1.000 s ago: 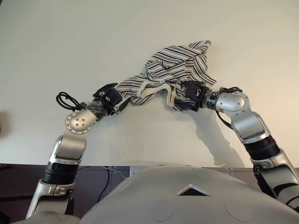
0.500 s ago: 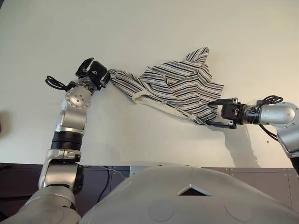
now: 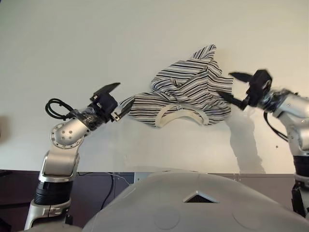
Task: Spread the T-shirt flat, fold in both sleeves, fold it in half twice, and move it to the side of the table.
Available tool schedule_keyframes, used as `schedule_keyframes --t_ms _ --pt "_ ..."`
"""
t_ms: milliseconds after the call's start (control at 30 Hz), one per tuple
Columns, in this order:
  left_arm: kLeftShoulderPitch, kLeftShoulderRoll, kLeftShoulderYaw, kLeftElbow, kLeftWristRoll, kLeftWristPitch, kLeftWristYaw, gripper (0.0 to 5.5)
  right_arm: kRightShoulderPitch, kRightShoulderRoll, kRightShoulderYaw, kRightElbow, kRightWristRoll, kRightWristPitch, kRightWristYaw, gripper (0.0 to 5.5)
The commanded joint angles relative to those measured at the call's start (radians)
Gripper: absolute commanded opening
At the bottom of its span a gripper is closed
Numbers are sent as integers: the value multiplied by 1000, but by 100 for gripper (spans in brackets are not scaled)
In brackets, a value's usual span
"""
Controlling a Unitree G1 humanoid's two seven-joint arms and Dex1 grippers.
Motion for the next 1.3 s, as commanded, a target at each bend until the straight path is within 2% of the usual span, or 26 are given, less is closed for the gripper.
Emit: schedule_keyframes --t_ms 33,167,333,567,700,1033,1300 --pt "6 115 59 52 68 -109 -58 337 61 -87 -20 17 -190 -146 -36 340" --pt "87 246 36 68 169 -274 -158 337 193 -154 3 11 -341 -295 -27 340" --pt "50 218 -69 155 355 -379 -88 337 143 -134 5 78 -404 -338 -68 340" --pt "-76 138 -132 351 629 -514 243 337 137 -131 32 185 -525 -466 -146 340" --pt "-22 125 -118 332 577 -573 296 337 133 -157 47 309 -602 -578 -186 340" --pt "43 308 -143 386 546 -675 156 337 144 -149 56 376 -628 -648 -226 340" --pt "-39 235 -213 379 543 -683 174 337 108 -126 88 390 -635 -645 -230 340"
